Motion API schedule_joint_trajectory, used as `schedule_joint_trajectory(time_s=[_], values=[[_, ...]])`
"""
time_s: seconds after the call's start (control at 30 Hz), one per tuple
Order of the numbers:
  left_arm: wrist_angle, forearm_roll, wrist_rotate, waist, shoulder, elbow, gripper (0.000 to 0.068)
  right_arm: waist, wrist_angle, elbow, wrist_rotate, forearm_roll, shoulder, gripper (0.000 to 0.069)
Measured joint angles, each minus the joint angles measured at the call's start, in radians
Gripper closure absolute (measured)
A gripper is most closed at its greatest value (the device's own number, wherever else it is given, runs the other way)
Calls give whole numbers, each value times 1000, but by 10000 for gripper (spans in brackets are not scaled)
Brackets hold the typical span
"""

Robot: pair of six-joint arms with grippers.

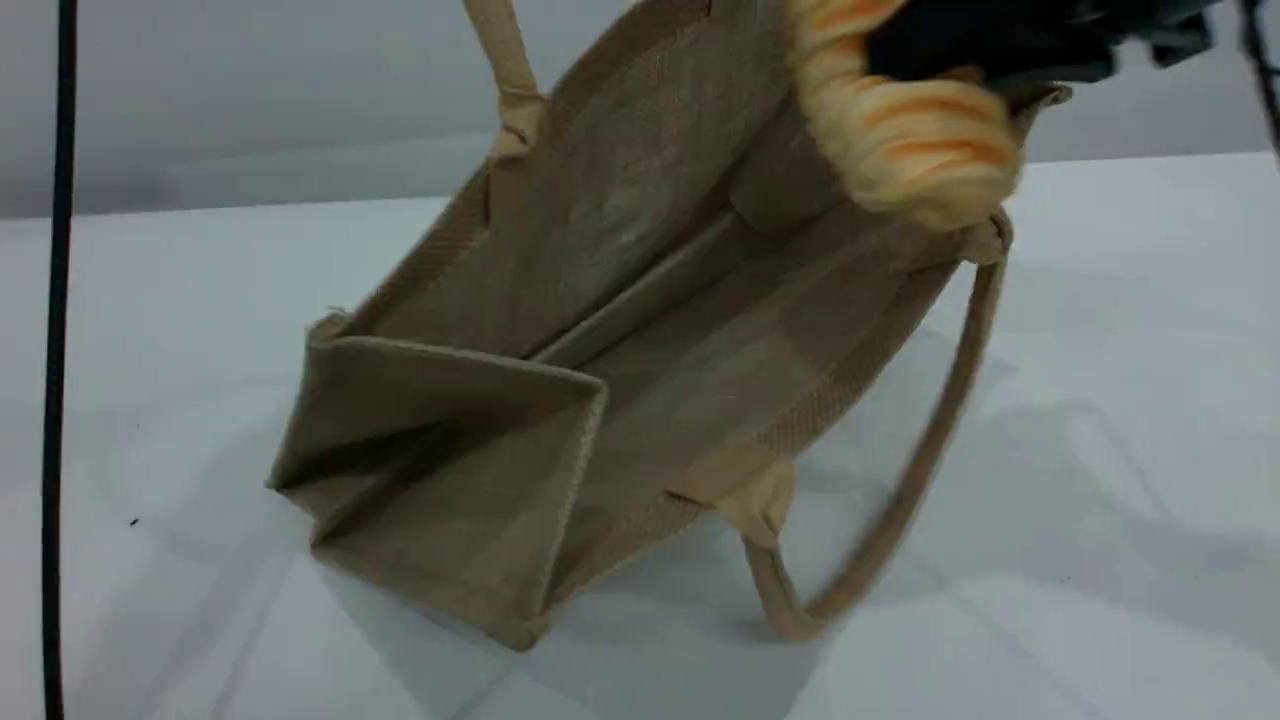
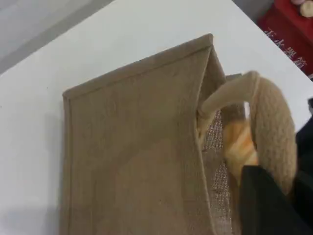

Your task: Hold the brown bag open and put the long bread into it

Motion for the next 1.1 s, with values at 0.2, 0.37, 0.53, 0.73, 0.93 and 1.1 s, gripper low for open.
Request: schedule_joint_trajectory(time_s=[0.2, 0.37, 0.53, 0.73, 0.93, 1.1], values=[[0, 0, -5, 0, 0, 0, 590, 161, -156, 0, -3, 76, 37, 610], [0, -1, -5, 0, 0, 0, 590, 204, -251, -14, -12, 167, 109, 612], [0, -2, -5, 0, 0, 0, 590, 204, -287, -75, -71, 284, 202, 612], [0, -3, -6, 0, 0, 0, 590, 204, -294, -153, -94, 318, 326, 612], [0, -3, -10, 0, 0, 0, 590, 204, -280, -171, -179, 310, 374, 568], [0, -2, -10, 0, 0, 0, 590, 204, -261, -171, -194, 311, 370, 342]])
